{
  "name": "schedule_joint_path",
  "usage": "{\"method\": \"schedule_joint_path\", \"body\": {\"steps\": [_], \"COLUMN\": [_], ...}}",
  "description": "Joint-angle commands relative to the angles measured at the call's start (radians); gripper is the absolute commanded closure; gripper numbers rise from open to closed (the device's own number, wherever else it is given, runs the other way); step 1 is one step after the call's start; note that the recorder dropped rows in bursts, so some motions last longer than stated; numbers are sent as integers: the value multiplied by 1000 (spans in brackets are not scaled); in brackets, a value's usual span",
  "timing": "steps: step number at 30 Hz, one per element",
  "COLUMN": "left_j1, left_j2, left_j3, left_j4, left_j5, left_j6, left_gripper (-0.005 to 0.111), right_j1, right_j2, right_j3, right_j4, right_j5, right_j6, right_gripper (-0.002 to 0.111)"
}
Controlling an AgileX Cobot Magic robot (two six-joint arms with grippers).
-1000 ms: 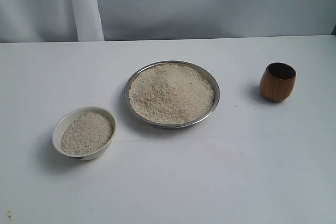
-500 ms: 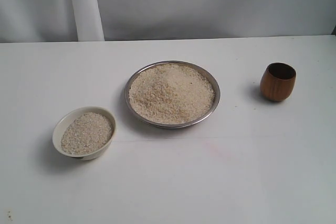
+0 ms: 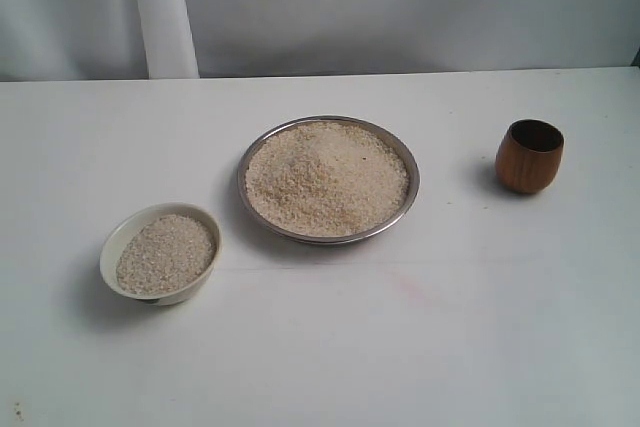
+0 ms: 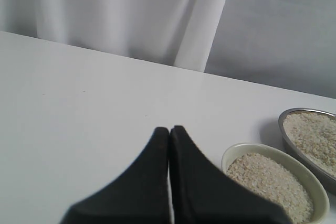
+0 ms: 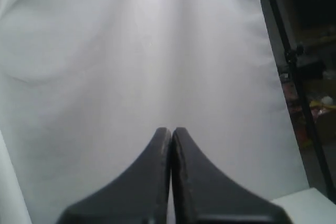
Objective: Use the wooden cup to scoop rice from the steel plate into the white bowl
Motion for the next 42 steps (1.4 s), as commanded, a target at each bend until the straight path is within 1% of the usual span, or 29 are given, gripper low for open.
{"method": "schedule_joint_path", "body": {"steps": [1,4,8,12,18,20,22,24,28,31,34,37,42], "left_j1": [-4,-4,-4,-4,-4,-4,-4,-4,-4,-4,-4,-4,-4], "left_j2": [0,0,0,0,0,0,0,0,0,0,0,0,0], "left_j3": [2,2,2,2,2,2,2,2,2,2,2,2,2], "left_j4": [-2,-2,-2,-2,-2,-2,-2,-2,-2,-2,-2,-2,-2], "left_j5": [-3,-3,-3,-3,-3,-3,-3,-3,-3,-3,-3,-3,-3], "left_j6": [-2,-2,-2,-2,-2,-2,-2,-2,-2,-2,-2,-2,-2], "left_gripper": [107,107,107,107,107,107,107,107,107,107,107,107,107], "right_j1": [-4,-4,-4,-4,-4,-4,-4,-4,-4,-4,-4,-4,-4], "right_j2": [169,274,350,377,379,379,381,383,452,538,625,697,785], "right_j3": [-75,-147,-235,-271,-271,-271,-278,-305,-414,-515,-592,-614,-614], "right_j4": [-11,-11,-11,-11,3,1,1,1,-11,-96,-143,-143,-143], "right_j5": [-4,-14,-47,-178,-482,-542,-557,-474,-243,-91,12,51,9], "right_j6": [5,5,5,5,5,3,-36,-83,-135,-150,-150,-150,-152], "right_gripper": [108,108,108,108,108,108,108,108,108,108,108,108,108]}}
